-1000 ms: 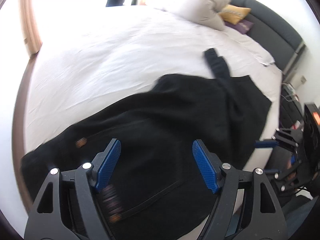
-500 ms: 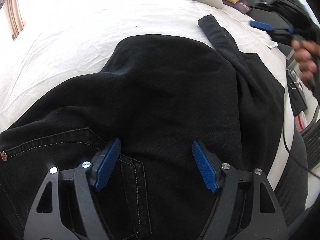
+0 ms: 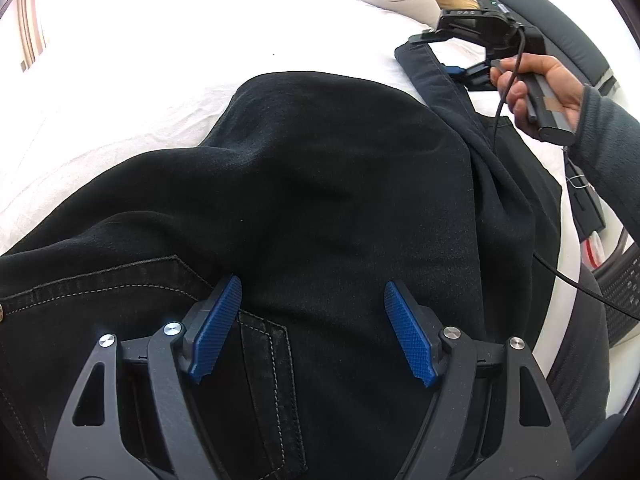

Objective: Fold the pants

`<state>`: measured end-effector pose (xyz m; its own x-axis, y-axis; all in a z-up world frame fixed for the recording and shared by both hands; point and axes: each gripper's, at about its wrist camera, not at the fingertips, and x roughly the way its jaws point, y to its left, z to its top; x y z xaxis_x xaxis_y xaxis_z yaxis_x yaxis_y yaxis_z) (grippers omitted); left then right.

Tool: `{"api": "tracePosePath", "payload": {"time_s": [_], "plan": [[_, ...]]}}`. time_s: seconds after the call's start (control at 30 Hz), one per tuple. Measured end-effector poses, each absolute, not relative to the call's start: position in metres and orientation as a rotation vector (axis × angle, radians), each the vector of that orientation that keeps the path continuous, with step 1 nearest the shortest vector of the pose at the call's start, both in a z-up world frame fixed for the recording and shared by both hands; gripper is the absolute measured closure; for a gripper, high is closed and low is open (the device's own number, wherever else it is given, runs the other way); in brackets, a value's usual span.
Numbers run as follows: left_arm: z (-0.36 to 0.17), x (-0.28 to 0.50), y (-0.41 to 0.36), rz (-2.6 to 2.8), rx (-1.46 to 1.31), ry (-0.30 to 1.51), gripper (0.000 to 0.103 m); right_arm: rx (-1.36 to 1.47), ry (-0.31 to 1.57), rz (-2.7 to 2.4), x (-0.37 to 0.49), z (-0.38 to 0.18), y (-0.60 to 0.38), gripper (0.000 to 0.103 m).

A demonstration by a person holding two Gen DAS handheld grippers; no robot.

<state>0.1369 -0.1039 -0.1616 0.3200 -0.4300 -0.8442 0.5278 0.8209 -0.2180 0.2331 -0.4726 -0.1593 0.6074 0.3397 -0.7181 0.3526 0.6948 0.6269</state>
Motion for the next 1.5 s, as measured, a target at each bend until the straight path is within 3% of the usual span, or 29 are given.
{"api": "tracePosePath", "payload": {"time_s": [0.03, 0.1, 0.13, 0.33, 0.57, 0.87, 1.03, 1.3, 1.5], "plan": [[-0.162, 0.137, -0.104, -0.631, 0.104, 1.074, 0.03, 0.832, 0.958, 0.002, 0.234, -0.16, -0.471, 0.069], [-0.162, 0.137, -0.104, -0.63, 0.104, 1.074, 0.03, 0.822, 0.964, 0.004, 0.231, -0.158, -0.467, 0.091], [-0.162, 0.137, -0.104, -0.63, 0.105, 1.074, 0.03, 0.816, 0.956, 0.006, 0.23, -0.155, -0.467, 0.095], [-0.163, 0.137, -0.105, -0.626, 0.105, 1.076, 0.03, 0.801, 0.839, -0.001, 0.198, -0.111, -0.48, 0.099], [-0.163, 0.139, -0.111, -0.62, 0.11, 1.089, 0.03, 0.858, 0.648, -0.099, 0.089, -0.067, -0.526, 0.099], [-0.16, 0.144, -0.116, -0.579, 0.108, 1.101, 0.03, 1.052, 0.618, -0.359, -0.051, -0.143, -0.564, 0.099], [-0.157, 0.145, -0.122, -0.547, 0.117, 1.106, 0.028, 1.074, 0.62, -0.412, -0.063, -0.164, -0.561, 0.099], [-0.159, 0.145, -0.132, -0.538, 0.135, 1.102, 0.018, 0.949, 0.516, -0.415, -0.072, -0.132, -0.557, 0.099], [-0.159, 0.142, -0.14, -0.533, 0.17, 1.083, 0.014, 1.085, 0.64, -0.496, -0.081, -0.184, -0.563, 0.099]]}}
